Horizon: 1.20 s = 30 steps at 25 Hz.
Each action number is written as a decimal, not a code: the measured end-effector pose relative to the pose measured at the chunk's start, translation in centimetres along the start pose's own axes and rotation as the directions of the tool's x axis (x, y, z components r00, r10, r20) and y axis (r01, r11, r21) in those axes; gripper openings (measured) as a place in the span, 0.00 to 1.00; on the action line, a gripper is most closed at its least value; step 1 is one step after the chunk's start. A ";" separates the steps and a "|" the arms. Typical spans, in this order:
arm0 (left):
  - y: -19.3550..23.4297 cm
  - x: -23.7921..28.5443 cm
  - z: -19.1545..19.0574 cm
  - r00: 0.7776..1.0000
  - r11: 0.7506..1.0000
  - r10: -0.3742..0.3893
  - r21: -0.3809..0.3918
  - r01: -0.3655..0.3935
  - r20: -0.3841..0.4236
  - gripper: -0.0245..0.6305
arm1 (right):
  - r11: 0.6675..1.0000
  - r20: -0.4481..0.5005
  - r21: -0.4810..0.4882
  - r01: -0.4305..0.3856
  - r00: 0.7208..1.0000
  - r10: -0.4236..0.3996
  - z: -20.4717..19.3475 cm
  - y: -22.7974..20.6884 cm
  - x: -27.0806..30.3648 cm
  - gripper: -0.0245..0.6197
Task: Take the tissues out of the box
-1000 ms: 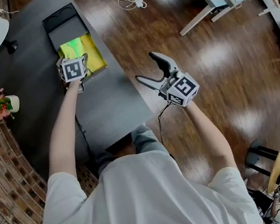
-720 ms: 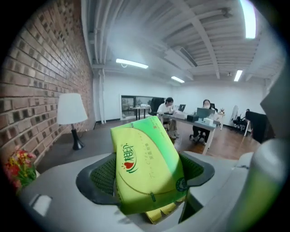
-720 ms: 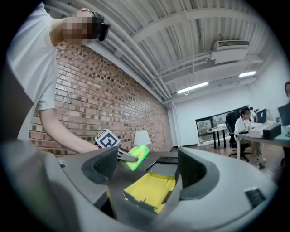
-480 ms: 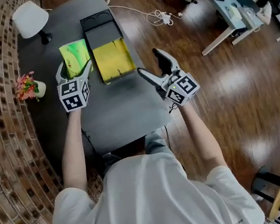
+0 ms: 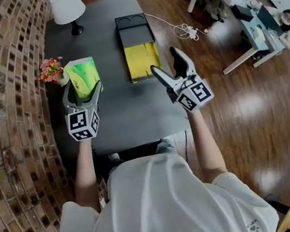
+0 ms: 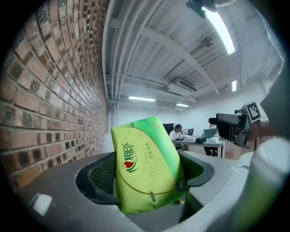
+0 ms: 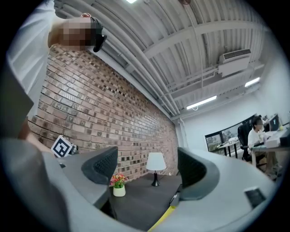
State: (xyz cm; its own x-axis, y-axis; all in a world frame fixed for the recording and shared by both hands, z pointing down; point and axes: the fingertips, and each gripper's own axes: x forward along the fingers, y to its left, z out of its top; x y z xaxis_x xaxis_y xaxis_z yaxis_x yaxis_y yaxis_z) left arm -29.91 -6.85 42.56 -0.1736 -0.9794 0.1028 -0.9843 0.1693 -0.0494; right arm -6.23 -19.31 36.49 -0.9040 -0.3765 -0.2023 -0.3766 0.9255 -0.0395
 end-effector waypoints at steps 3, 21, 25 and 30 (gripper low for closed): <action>1.1 -3.6 -0.1 0.999 1.000 0.031 0.000 -0.031 0.030 0.68 | 0.999 -0.021 -0.032 0.010 1.000 -0.010 -0.7 2.2 -0.2 0.67; 4.3 -13.3 -0.5 0.968 0.981 0.187 0.015 -0.193 0.167 0.68 | 0.962 -0.117 -0.137 0.234 0.961 -0.251 -5.3 8.3 -4.3 0.67; 3.3 -12.3 -0.8 0.971 0.989 0.146 -0.001 -0.149 0.192 0.68 | 0.957 -0.114 -0.143 0.251 0.957 -0.267 -5.4 8.2 -4.0 0.65; 2.5 -11.5 -0.9 0.975 0.992 0.120 0.020 -0.126 0.189 0.68 | 0.953 -0.111 -0.144 0.266 0.953 -0.283 -4.9 8.0 -3.8 0.65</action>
State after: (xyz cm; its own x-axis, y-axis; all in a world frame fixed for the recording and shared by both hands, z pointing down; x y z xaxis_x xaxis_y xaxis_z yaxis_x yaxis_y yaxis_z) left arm -30.41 4.92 42.15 -0.2814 -0.9550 -0.0933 -0.9538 0.2891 -0.0822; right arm -6.79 -10.69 41.73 -0.7773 -0.6249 -0.0726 -0.6286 0.7762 0.0494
